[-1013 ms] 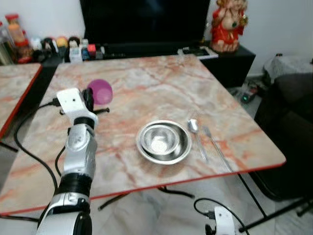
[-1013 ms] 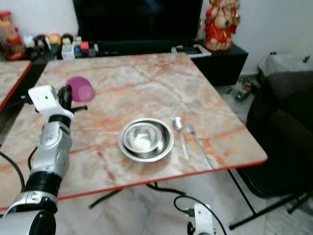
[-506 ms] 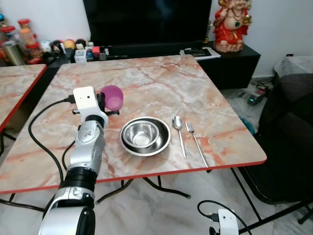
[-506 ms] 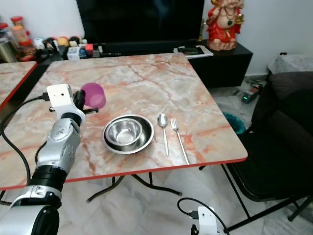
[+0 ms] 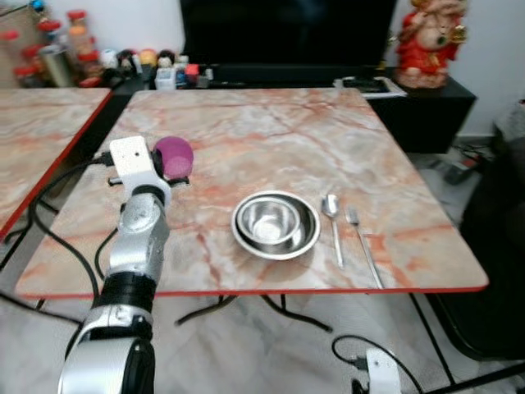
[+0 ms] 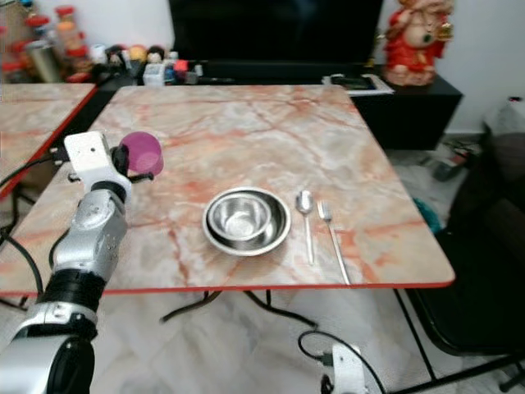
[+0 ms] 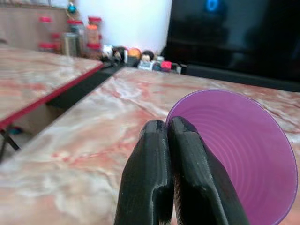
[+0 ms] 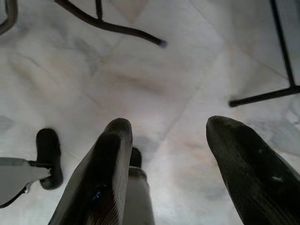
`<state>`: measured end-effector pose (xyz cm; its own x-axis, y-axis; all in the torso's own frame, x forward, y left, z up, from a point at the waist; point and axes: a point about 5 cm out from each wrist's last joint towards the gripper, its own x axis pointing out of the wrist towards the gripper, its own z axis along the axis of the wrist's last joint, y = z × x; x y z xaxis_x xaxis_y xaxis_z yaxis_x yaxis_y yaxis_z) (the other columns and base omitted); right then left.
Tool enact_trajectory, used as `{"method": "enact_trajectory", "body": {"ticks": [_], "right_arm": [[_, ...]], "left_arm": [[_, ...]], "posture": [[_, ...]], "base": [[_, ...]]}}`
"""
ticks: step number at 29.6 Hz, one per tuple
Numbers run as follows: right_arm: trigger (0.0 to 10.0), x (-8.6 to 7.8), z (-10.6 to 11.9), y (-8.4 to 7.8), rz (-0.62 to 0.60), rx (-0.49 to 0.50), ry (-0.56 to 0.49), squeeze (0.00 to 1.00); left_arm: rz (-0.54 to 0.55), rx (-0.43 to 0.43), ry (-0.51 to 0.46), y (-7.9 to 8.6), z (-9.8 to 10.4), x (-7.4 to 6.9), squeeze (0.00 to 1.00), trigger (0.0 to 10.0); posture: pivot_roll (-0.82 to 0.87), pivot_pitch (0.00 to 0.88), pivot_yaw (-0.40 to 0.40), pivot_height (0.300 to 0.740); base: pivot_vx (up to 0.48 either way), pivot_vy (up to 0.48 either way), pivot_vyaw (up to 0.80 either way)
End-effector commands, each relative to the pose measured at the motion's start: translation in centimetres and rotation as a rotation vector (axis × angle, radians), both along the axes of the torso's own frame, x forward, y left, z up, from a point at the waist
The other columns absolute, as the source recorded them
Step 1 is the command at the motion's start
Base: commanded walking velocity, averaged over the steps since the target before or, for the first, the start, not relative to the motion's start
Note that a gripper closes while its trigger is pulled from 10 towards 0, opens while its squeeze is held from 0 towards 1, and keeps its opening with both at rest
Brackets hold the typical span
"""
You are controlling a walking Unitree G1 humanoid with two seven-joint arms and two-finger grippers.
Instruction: Setting the table
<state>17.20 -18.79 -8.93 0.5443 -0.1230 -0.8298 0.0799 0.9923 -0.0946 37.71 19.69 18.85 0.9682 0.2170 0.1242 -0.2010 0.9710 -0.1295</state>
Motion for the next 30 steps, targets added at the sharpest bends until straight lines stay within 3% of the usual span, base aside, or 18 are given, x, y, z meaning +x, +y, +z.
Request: {"method": "enact_trajectory", "body": {"ticks": [1, 5, 9, 21, 30], "right_arm": [[10.0, -0.5, -0.2, -0.3, -0.018, 0.002, 0.014, 0.0], [10.0, -0.4, -0.2, -0.3, -0.019, 0.001, 0.013, 0.0], [10.0, -0.4, -0.2, -0.2, -0.021, 0.002, 0.013, 0.0], [10.0, -0.7, -0.3, -0.2, -0.037, 0.005, 0.016, 0.0], [10.0, -1.6, -0.7, 0.4, -0.07, 0.022, 0.031, 0.0]], "left_arm": [[-0.04, 0.006, 0.012, -1.0, 0.3, 0.4, 0.0, 10.0], [-0.065, -0.008, 0.025, -1.3, 0.2, 0.5, 0.0, 10.0], [-0.153, -0.005, 0.125, -2.3, -0.5, 1.4, 0.0, 10.0], [-0.185, -0.037, 0.264, -3.5, -0.8, 2.9, 0.0, 10.0], [-0.205, -0.078, 0.388, -3.9, -2.0, 3.1, 0.0, 10.0]], "posture": [[-0.01, 0.0, 0.0, 0.74], [-0.01, 0.0, 0.0, 0.74], [-0.01, 0.0, 0.003, 0.74], [-0.03, 0.0, 0.025, 0.74], [-0.03, 0.0, 0.058, 0.74]], "base": [[0.0, 0.0, 0.0], [0.0, 0.0, 0.0], [0.0, 0.0, 0.0], [0.0, 0.0, 0.0], [0.0, 0.0, 0.0]]}}
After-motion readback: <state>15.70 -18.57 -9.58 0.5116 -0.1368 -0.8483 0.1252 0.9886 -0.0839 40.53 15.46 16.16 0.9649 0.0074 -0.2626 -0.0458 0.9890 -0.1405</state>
